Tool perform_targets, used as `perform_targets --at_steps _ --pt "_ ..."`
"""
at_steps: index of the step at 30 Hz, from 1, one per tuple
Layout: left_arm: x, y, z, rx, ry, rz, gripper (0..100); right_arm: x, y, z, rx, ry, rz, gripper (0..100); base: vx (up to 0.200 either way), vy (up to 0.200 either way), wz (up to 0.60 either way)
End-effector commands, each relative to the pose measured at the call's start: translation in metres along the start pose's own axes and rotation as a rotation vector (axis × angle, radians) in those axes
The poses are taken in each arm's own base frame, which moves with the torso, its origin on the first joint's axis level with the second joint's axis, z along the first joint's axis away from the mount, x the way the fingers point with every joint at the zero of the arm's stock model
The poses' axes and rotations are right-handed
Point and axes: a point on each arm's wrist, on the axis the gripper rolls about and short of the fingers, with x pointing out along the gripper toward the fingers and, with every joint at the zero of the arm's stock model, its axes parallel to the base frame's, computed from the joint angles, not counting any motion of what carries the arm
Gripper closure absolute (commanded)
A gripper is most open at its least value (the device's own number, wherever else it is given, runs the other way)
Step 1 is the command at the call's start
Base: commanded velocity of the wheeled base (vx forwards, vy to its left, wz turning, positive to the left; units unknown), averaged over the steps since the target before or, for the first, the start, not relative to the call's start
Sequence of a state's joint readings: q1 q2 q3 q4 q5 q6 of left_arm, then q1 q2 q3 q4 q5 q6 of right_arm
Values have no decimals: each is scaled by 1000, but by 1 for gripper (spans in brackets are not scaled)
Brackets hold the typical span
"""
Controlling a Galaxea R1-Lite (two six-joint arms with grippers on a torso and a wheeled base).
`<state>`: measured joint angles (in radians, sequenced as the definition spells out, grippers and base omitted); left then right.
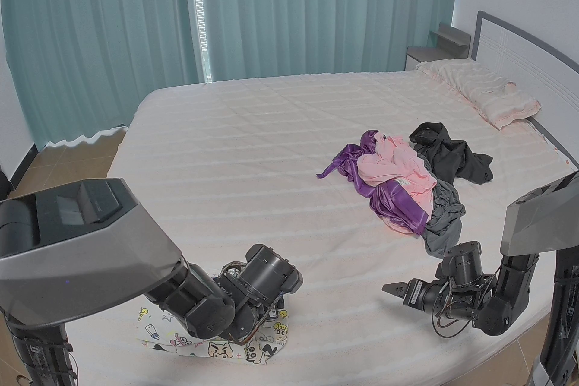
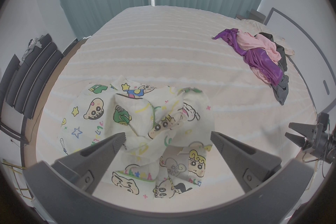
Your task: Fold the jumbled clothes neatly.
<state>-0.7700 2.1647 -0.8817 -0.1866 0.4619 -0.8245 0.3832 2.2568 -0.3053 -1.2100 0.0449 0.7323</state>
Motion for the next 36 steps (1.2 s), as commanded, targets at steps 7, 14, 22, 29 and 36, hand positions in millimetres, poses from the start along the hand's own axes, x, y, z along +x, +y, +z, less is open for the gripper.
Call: perform_targets --at_steps 7,14,22,29,36 --pt "-61 13 15 -155 -72 -135 0 1 0 -1 -2 4 -2 0 0 0 0" --pt "-92 37 17 -229 -50 -216 0 1 2 -3 -6 8 5 0 -57 0 0" --pt "-89 56 17 -304 9 -215 0 0 3 -2 -6 3 5 0 -175 0 0" --pt "-81 69 26 -368 -1 -226 0 0 3 -2 -7 1 8 0 0 0 0" --pt "-71 80 33 -440 -53 -289 0 1 13 3 -24 -57 65 0 0 0 0"
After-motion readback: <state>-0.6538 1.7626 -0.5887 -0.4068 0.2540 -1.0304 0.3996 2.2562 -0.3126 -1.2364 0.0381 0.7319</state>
